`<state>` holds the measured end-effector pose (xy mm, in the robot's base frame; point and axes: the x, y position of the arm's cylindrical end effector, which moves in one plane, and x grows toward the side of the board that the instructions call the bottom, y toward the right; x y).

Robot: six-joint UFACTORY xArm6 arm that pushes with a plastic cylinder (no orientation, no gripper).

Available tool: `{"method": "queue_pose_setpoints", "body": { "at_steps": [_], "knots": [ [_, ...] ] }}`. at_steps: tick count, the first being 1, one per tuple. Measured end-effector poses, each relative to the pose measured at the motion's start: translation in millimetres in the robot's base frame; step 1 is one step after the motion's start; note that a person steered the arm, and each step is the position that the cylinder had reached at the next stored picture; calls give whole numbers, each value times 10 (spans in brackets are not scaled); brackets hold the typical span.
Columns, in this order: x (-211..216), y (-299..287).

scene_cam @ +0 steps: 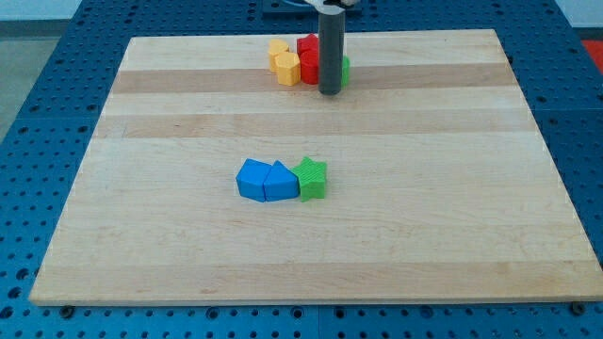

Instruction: Move your arm closer to the green star

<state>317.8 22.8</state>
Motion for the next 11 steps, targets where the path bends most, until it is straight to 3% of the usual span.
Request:
{"method": "queue_pose_setpoints", "body": {
  "at_steps": [3, 4, 7, 9, 11],
  "knots": [
    [-262, 3],
    [145, 126],
    [1959, 507],
    [2129, 26],
    [1950, -127]
  ]
}}
